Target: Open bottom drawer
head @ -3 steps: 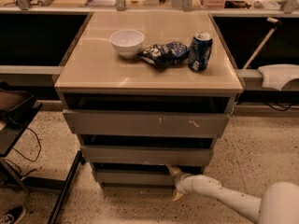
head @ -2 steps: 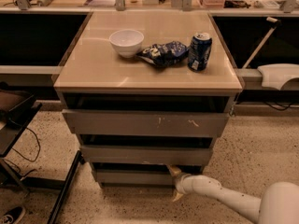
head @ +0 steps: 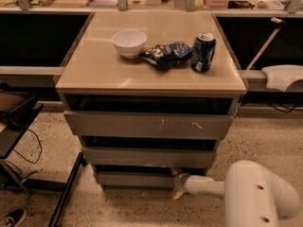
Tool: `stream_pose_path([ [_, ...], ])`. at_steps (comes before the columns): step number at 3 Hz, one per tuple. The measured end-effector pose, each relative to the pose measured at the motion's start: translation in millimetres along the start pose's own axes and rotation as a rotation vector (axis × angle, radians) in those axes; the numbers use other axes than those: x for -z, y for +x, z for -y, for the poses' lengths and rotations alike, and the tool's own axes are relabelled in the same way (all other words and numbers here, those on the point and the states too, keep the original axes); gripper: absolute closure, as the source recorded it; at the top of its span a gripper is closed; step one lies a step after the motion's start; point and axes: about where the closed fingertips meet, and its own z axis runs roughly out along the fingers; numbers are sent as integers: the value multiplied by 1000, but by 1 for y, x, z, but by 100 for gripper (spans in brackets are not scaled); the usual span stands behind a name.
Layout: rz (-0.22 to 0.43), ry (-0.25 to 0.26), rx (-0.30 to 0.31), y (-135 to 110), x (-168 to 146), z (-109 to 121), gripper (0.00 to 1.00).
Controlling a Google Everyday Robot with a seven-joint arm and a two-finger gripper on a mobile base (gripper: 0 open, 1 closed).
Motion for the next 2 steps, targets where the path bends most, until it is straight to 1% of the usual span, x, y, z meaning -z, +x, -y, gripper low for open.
stream_pose_path([
  [1, -21, -19, 28, 1, -9, 2, 0],
  [2, -18, -16, 23, 0, -8, 2, 16],
])
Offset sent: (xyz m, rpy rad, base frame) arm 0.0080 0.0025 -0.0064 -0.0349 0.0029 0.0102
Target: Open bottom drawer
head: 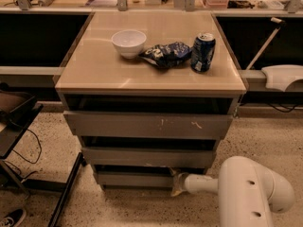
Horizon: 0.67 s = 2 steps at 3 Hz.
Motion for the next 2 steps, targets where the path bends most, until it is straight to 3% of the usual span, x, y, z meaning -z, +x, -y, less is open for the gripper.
stream_pose_path([
  [2, 0, 0, 0, 0, 0, 0, 62],
])
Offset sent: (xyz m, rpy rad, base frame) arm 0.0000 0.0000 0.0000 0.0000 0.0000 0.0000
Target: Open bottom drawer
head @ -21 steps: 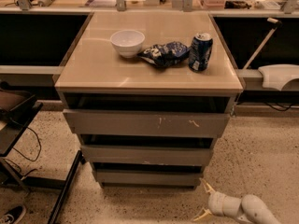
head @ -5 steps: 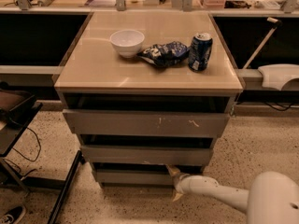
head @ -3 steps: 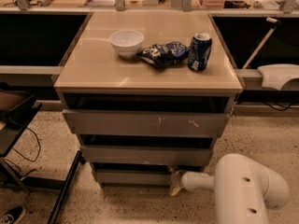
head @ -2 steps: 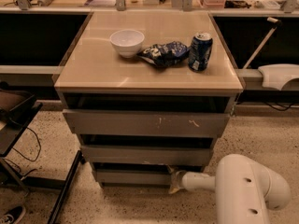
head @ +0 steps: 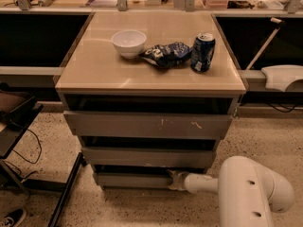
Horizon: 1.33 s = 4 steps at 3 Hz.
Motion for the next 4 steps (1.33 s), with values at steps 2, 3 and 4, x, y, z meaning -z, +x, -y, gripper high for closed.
stream_pose_path([
  [2, 0, 2, 1, -3, 7, 5, 100],
  [3, -8, 7, 0, -6, 10, 12, 100],
  [4, -21, 12, 7, -3, 16, 3, 100],
])
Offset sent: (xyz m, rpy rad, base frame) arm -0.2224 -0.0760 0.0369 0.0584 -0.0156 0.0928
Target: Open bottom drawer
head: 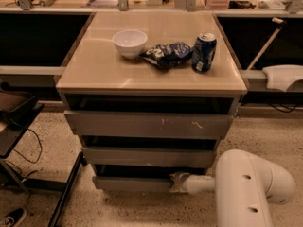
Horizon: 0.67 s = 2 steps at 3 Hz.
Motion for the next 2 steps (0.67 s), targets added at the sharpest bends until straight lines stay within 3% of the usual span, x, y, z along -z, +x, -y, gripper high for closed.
stream_pose_path([
  [2, -10, 12, 1, -1, 6, -11, 100],
])
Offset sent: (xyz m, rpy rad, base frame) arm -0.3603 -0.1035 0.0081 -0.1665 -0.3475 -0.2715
